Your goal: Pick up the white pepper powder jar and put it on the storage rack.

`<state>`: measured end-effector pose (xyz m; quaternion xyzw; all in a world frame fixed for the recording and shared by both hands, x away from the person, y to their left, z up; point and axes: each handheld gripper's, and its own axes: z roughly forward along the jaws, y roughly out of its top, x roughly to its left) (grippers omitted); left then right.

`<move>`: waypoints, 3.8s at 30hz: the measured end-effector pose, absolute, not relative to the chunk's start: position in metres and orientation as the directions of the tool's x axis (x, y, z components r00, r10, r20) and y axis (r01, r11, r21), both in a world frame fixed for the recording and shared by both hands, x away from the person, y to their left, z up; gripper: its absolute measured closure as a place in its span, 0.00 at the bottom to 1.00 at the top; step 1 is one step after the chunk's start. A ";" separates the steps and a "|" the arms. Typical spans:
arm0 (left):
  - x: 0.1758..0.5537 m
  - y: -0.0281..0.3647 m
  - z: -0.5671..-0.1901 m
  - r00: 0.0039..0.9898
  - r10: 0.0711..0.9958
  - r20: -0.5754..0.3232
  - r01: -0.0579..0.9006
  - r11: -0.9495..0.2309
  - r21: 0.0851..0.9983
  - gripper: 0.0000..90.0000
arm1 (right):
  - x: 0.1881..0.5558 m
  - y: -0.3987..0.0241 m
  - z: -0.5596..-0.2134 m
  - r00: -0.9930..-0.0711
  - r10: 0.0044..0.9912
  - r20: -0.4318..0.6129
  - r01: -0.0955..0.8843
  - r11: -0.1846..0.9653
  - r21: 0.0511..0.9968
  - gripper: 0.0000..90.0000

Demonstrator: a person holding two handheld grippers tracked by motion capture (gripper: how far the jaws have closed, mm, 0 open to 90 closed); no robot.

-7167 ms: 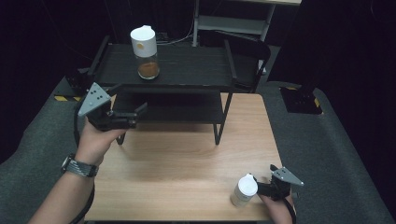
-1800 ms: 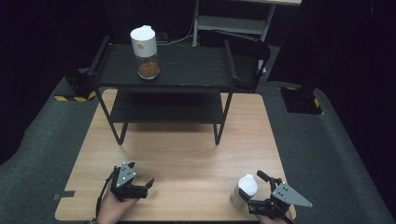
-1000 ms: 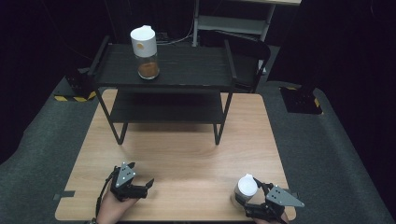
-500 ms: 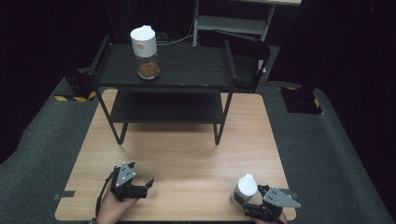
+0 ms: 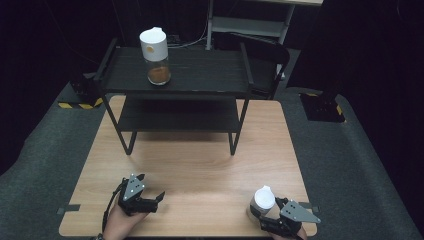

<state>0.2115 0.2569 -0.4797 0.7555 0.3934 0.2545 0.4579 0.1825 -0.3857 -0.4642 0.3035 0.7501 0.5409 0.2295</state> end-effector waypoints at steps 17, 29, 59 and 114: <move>0.208 0.256 -0.479 0.569 0.821 0.038 0.354 -0.286 0.891 0.01 | 0.188 -0.371 -0.447 -0.708 0.706 -0.014 0.172 0.191 0.966 0.33; 0.207 0.258 -0.479 0.576 0.817 0.034 0.354 -0.286 0.890 0.01 | 0.200 -0.349 -0.415 -0.703 0.710 -0.040 0.122 0.176 0.977 0.33; 0.207 0.266 -0.480 0.592 0.805 0.018 0.351 -0.278 0.894 0.01 | 0.241 -0.279 -0.330 -0.731 0.676 -0.093 0.028 0.166 0.986 0.33; 0.209 0.271 -0.482 0.603 0.798 -0.012 0.353 -0.253 0.901 0.01 | 0.315 -0.222 -0.198 -0.624 0.774 -0.107 -0.034 0.110 0.993 0.33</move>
